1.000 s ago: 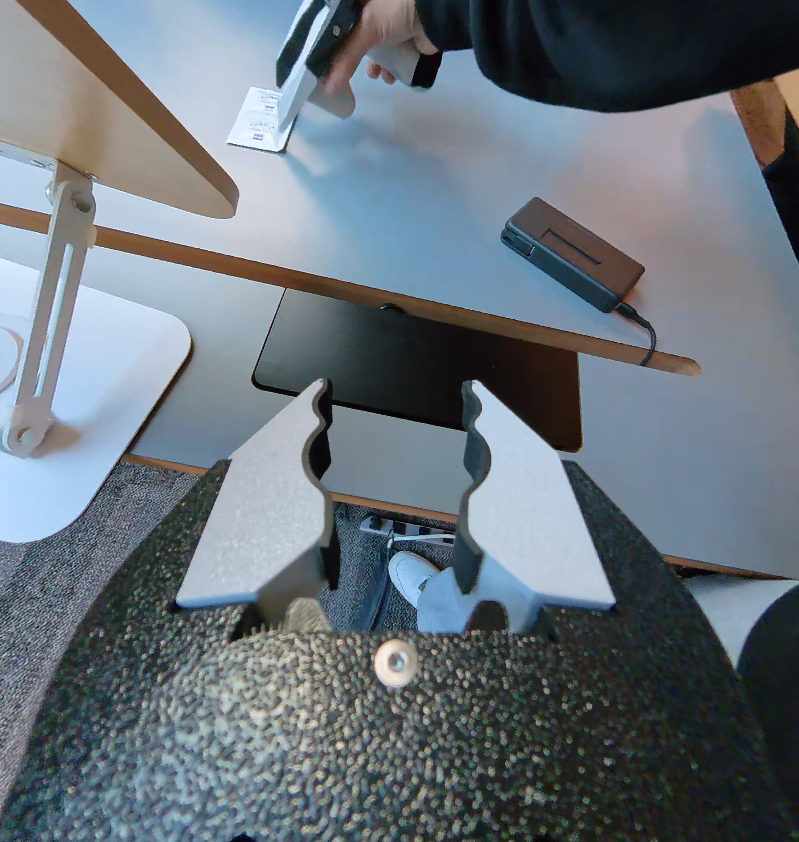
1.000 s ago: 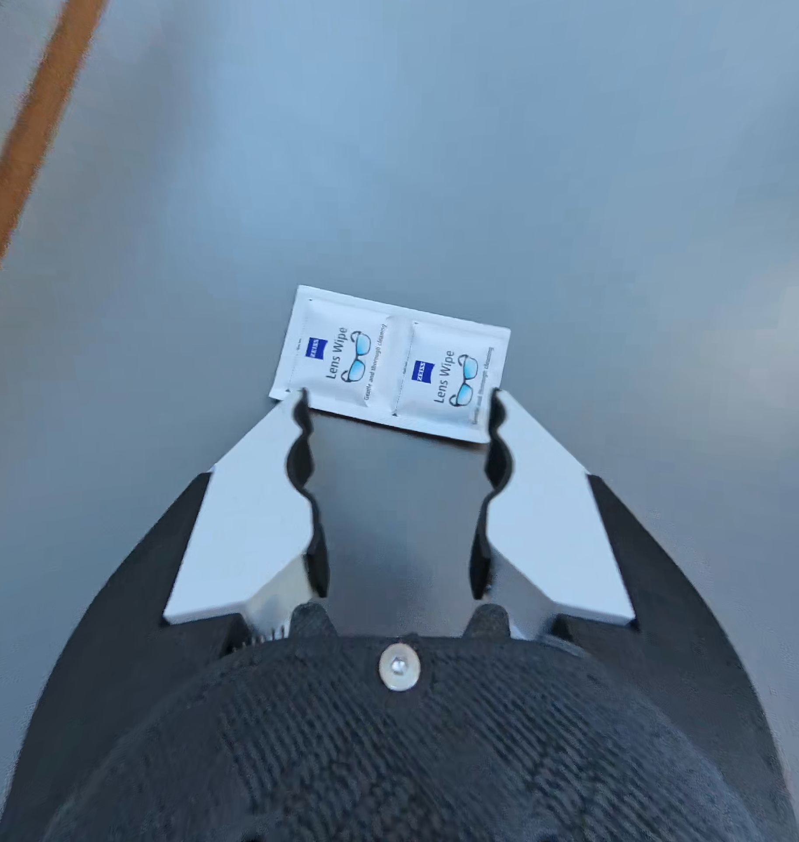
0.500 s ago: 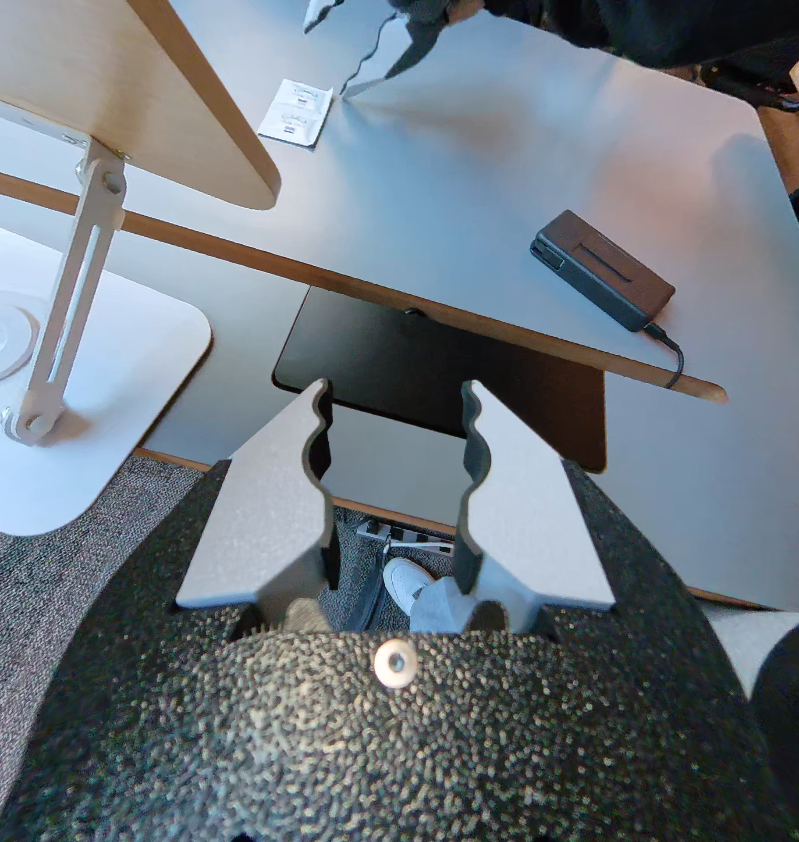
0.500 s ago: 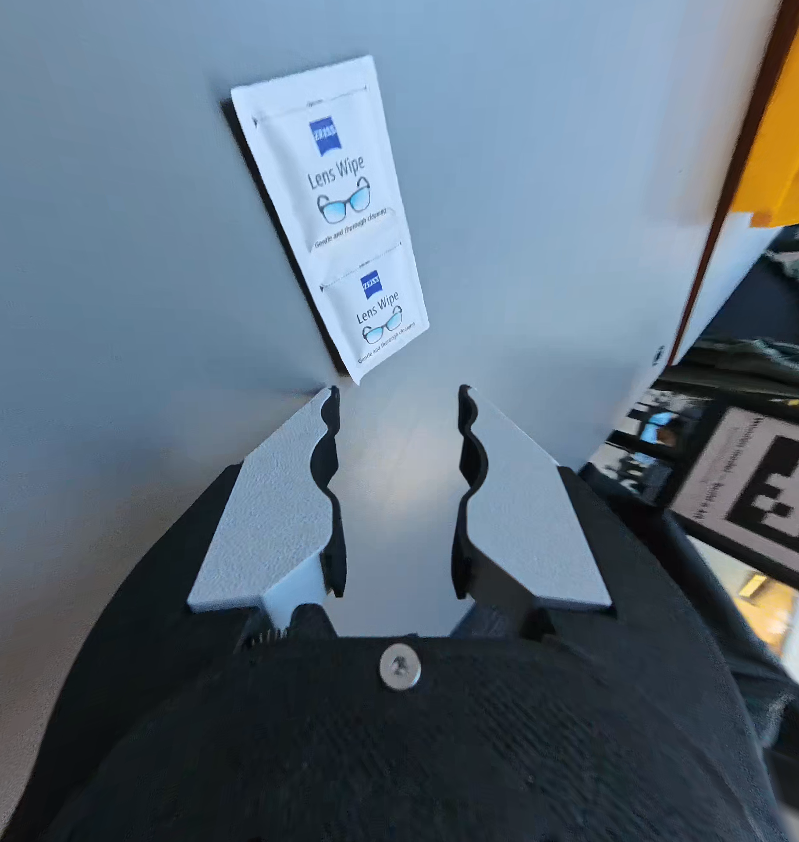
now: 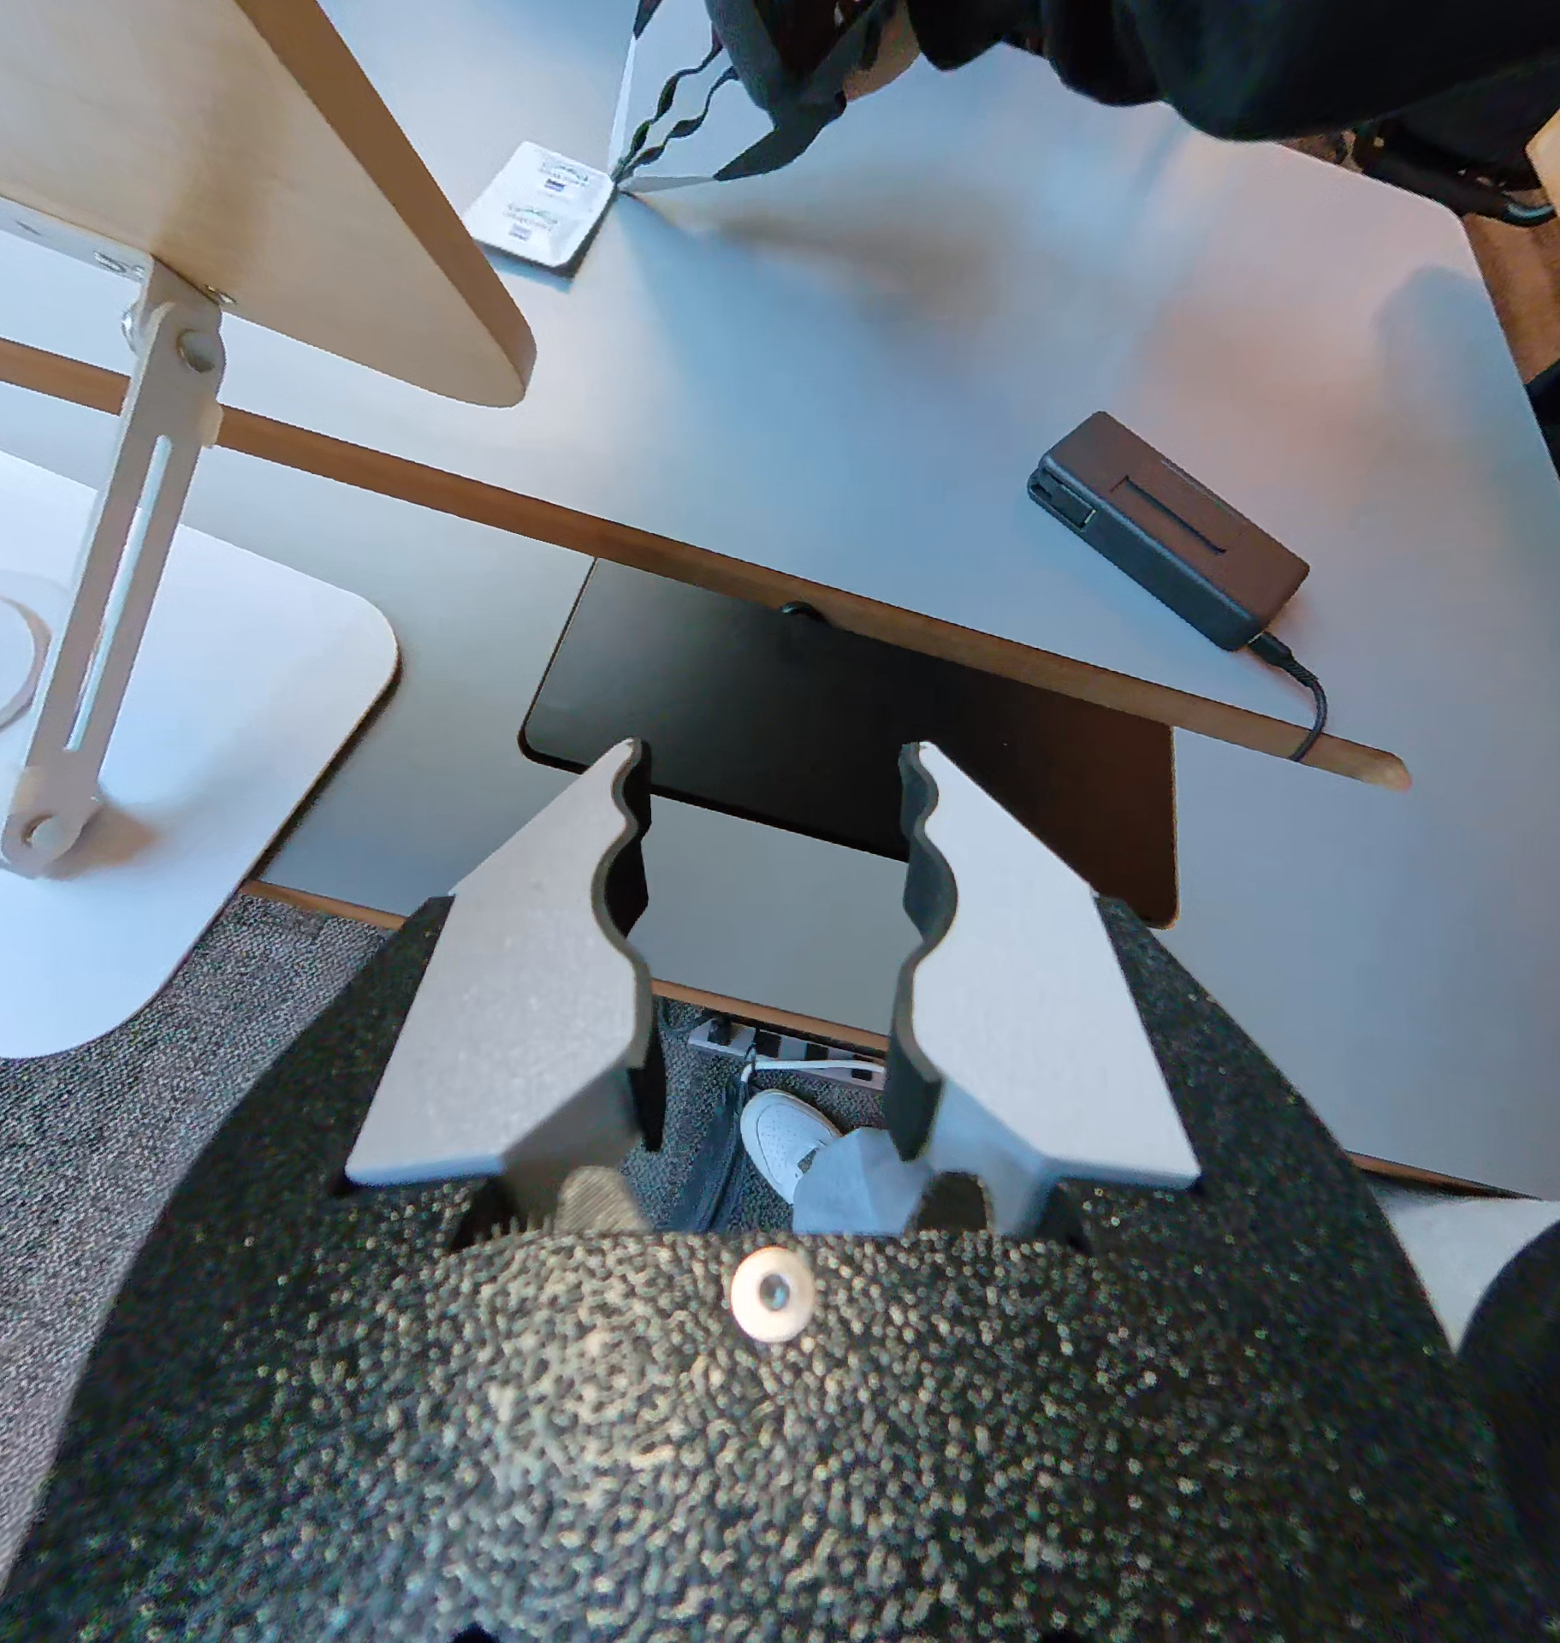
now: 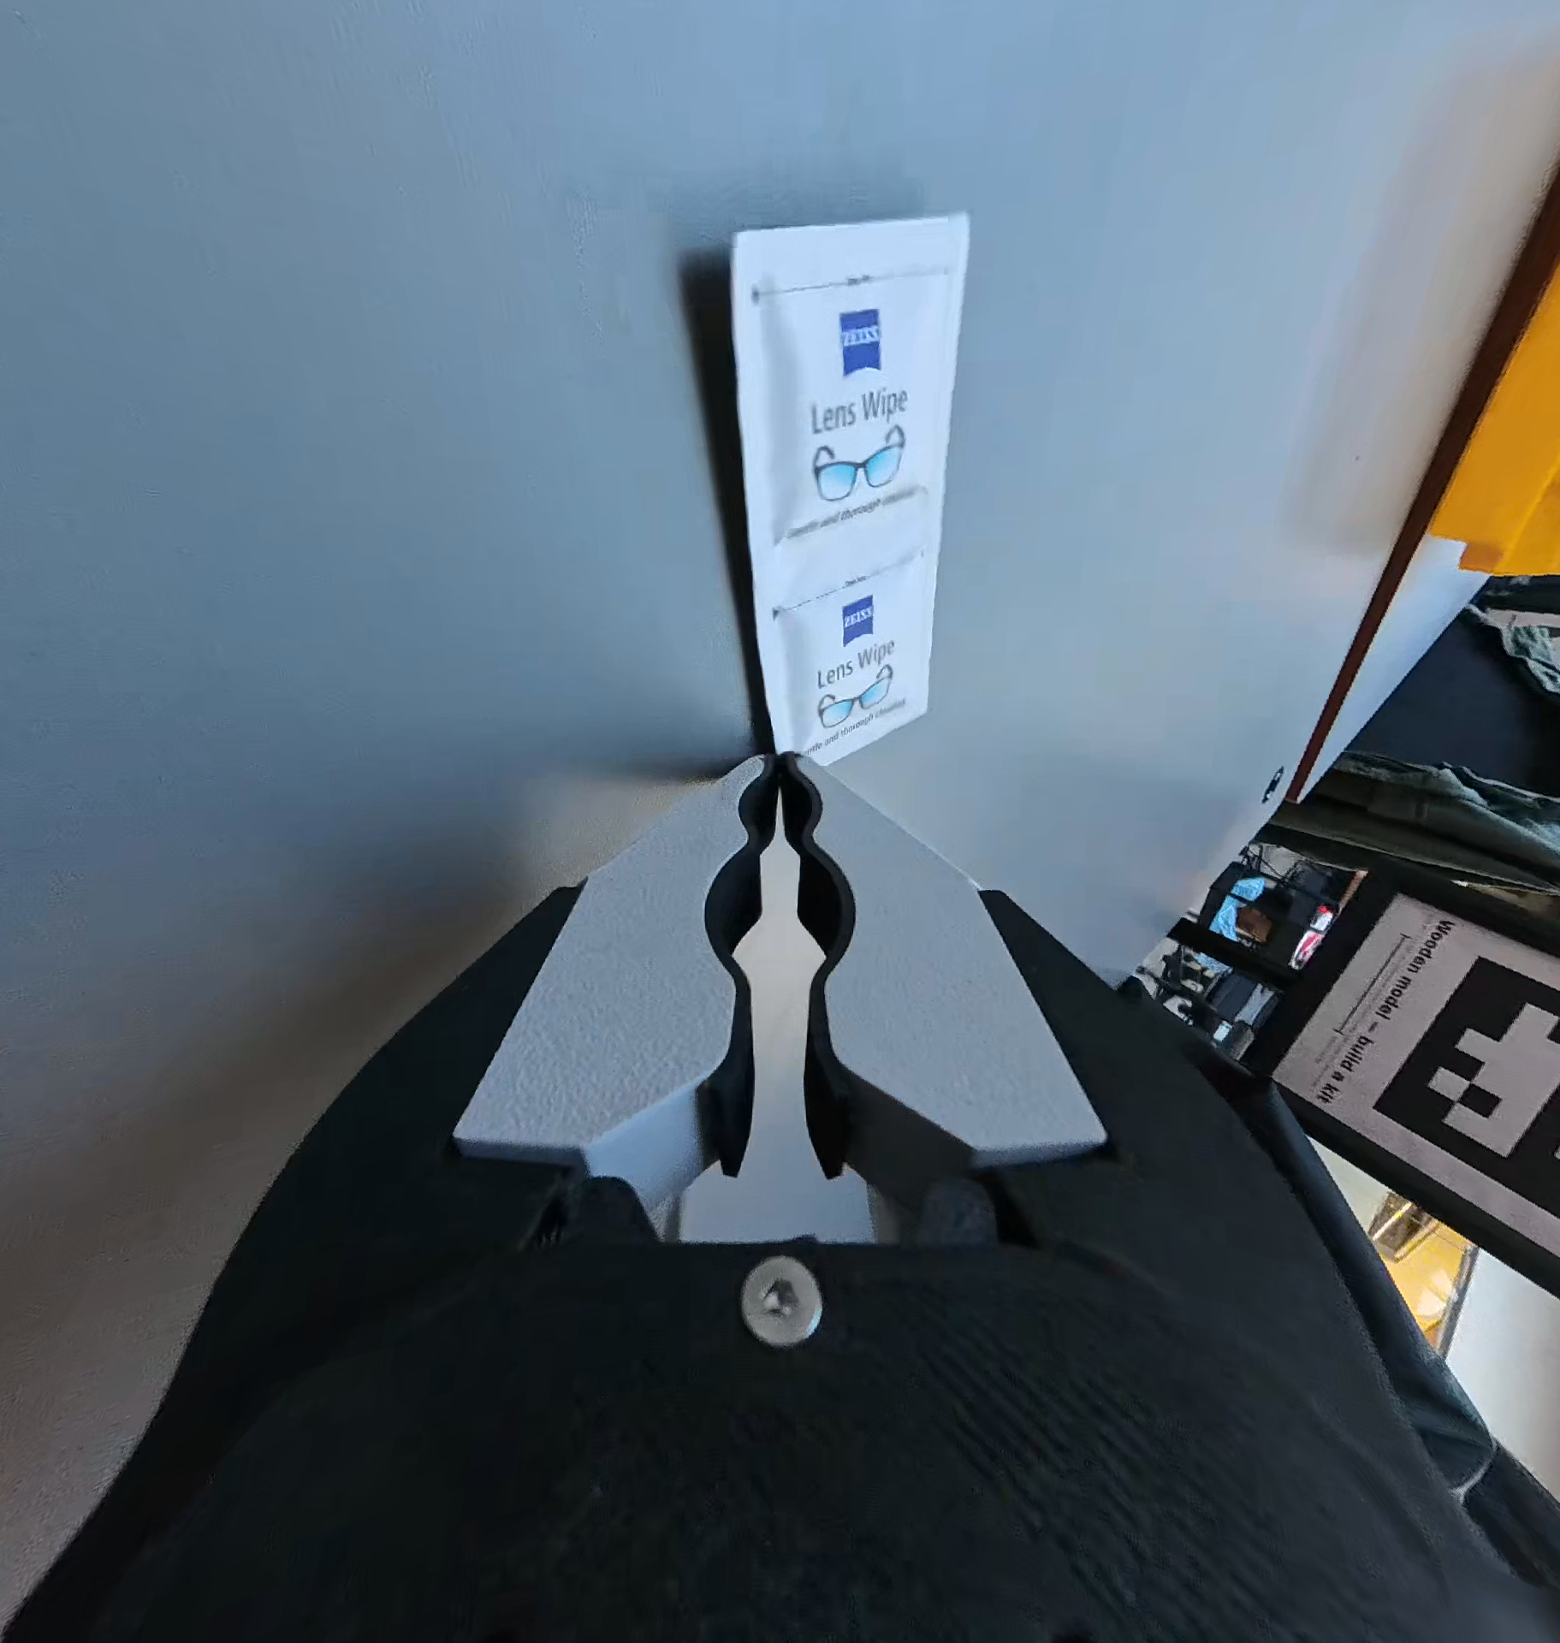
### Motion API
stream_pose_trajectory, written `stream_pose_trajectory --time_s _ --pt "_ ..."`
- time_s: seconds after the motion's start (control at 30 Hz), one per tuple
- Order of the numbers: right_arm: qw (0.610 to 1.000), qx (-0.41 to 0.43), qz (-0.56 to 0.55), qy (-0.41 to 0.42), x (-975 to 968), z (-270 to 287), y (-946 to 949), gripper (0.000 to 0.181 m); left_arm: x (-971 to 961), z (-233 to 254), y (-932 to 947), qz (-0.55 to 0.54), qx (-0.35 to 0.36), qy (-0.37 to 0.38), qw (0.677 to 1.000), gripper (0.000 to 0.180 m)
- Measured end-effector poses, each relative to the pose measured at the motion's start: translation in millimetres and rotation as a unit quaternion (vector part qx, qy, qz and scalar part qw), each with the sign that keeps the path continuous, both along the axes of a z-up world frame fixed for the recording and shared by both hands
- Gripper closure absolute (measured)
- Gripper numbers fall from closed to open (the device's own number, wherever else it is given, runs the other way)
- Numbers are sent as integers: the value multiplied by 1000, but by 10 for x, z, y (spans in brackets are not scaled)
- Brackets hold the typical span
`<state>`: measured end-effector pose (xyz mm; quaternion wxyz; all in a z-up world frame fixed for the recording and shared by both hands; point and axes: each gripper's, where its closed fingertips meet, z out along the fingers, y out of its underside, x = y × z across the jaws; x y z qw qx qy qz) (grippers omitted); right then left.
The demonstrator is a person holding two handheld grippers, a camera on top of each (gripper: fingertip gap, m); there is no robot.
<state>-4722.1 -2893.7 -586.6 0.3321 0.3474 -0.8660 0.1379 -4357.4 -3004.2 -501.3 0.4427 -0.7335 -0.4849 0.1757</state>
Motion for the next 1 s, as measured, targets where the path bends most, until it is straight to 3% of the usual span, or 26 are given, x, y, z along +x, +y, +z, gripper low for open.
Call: stream_pose_trajectory --time_s 0.17,0.33,0.53,0.63,0.77,0.87,1.0 --pt "991 -70 -102 -41 -36 158 -64 181 -17 46 -30 5 -3 8 1000 126" --pt "924 -255 -253 -134 59 818 -296 181 1 86 -49 7 -3 12 1000 127" --pt "831 -439 -178 -292 1023 1742 -1069 181 -22 199 -5 -2 -6 28 1000 127" --pt "816 -454 -155 -322 1416 1774 -1396 181 -47 253 16 -9 -9 35 999 127" --pt "854 -401 -129 -305 1745 1529 -1648 181 -42 340 17 -14 -15 46 999 127" --pt "839 -402 -133 -340 1855 1496 -1754 181 -19 383 3 -13 -18 52 998 127" --pt "861 -375 -128 -318 1885 1427 -1786 181 9 386 -13 -7 -16 54 998 127"
